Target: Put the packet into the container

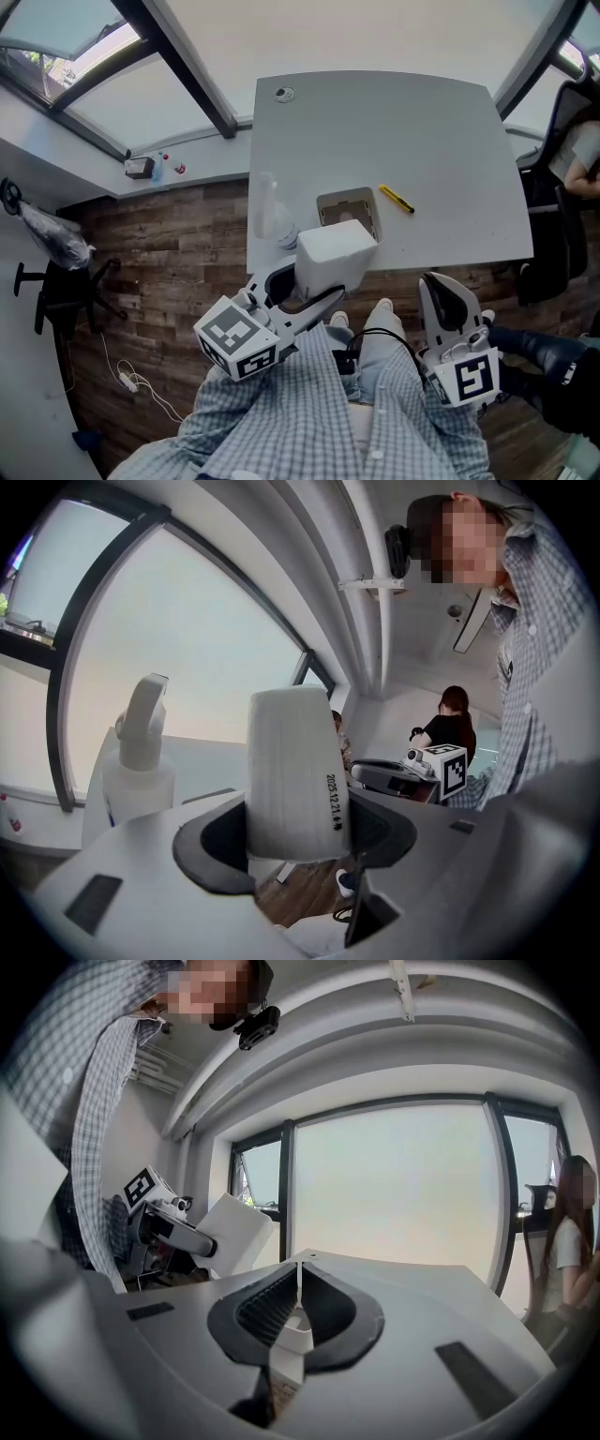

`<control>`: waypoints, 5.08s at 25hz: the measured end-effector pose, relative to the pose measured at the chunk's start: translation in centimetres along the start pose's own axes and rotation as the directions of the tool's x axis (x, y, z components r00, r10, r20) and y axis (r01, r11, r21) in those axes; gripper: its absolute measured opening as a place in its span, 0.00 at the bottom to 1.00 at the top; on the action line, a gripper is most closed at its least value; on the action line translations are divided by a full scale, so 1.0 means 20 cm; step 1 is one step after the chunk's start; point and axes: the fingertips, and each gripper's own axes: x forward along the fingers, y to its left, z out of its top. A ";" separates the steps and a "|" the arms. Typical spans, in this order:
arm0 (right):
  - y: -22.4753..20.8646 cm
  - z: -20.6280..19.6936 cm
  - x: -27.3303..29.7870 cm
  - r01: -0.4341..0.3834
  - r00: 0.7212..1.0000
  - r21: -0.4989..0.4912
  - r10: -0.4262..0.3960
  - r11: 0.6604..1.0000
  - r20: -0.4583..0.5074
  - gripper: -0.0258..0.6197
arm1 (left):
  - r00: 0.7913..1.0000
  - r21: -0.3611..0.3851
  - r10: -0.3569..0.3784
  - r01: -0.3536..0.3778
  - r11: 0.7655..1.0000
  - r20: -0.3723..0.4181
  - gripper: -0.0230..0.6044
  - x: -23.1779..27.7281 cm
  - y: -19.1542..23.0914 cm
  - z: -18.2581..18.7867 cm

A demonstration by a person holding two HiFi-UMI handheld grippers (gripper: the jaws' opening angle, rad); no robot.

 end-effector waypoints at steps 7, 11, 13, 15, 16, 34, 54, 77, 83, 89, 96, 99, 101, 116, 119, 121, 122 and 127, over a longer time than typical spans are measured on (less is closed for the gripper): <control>-0.06 -0.01 0.03 -0.025 1.000 0.005 0.025 1.000 -0.010 0.08 | 0.999 0.007 0.032 -0.032 0.999 -0.025 0.47 0.06 0.04 0.01; -0.11 -0.03 0.06 -0.037 0.999 0.018 0.037 0.999 -0.015 0.08 | 0.997 0.009 0.049 -0.049 0.999 -0.051 0.47 0.09 0.06 0.01; -0.12 -0.03 0.09 -0.048 0.999 0.022 0.049 0.999 -0.015 0.08 | 0.996 0.007 0.060 -0.060 0.998 -0.068 0.47 0.12 0.07 0.00; -0.14 -0.04 0.11 -0.058 0.998 0.026 0.058 0.998 -0.015 0.08 | 0.994 0.011 0.075 -0.074 0.997 -0.084 0.47 0.14 0.09 -0.01; -0.15 -0.04 0.12 -0.062 0.998 0.028 0.063 0.998 -0.015 0.08 | 0.992 0.013 0.083 -0.082 0.997 -0.090 0.47 0.15 0.09 -0.01; -0.36 -0.14 0.24 -0.103 0.993 0.109 0.108 0.989 -0.044 0.08 | 0.949 0.000 0.171 -0.177 0.984 -0.265 0.47 0.36 0.21 -0.10; -0.53 -0.17 0.27 -0.102 0.991 0.149 0.113 0.984 -0.067 0.08 | 0.776 0.041 0.326 -0.363 0.931 -0.540 0.47 0.43 0.40 -0.26; -0.74 -0.16 0.24 -0.045 0.998 0.287 0.055 0.957 -0.028 0.08 | 0.557 0.230 0.443 -0.411 0.882 -0.702 0.47 0.52 0.51 -0.46; -0.78 -0.17 0.22 -0.010 0.999 0.345 0.022 0.939 -0.031 0.08 | 0.576 0.242 0.432 -0.379 0.893 -0.694 0.47 0.55 0.52 -0.47; -0.75 -0.18 0.23 -0.017 0.998 0.325 0.034 0.946 -0.046 0.08 | 0.604 0.226 0.437 -0.395 0.890 -0.667 0.47 0.56 0.51 -0.46; -0.68 -0.15 0.24 -0.059 0.996 0.297 0.076 0.953 -0.047 0.08 | 0.653 0.227 0.452 -0.402 0.887 -0.608 0.53 0.53 0.50 -0.40; -0.66 -0.14 0.24 -0.072 0.995 0.291 0.087 0.954 -0.041 0.08 | 0.668 0.223 0.456 -0.408 0.885 -0.588 0.53 0.50 0.48 -0.36; -0.64 -0.14 0.25 -0.080 0.995 0.290 0.093 0.954 -0.033 0.08 | 0.679 0.211 0.462 -0.423 0.881 -0.571 0.53 0.47 0.47 -0.34; -0.57 -0.04 0.24 -0.118 0.993 0.214 0.122 0.970 -0.003 0.08 | 0.869 0.073 0.361 -0.359 0.931 -0.338 0.36 0.43 0.28 -0.04; -0.57 0.01 0.23 -0.118 0.993 0.185 0.116 0.976 0.024 0.08 | 0.899 0.105 0.317 -0.300 0.948 -0.303 0.27 0.43 0.22 0.01; -0.57 0.04 0.23 -0.120 0.993 0.178 0.115 0.977 0.041 0.08 | 0.918 0.135 0.297 -0.270 0.953 -0.263 0.10 0.43 0.19 0.07; -0.57 0.05 0.23 -0.121 0.992 0.172 0.115 0.978 0.045 0.08 | 0.926 0.145 0.287 -0.257 0.955 -0.245 0.07 0.43 0.17 0.09; -0.56 0.09 0.25 -0.127 0.991 0.142 0.120 0.982 0.054 0.08 | 0.955 0.134 0.249 -0.229 0.964 -0.161 0.05 0.40 0.15 0.17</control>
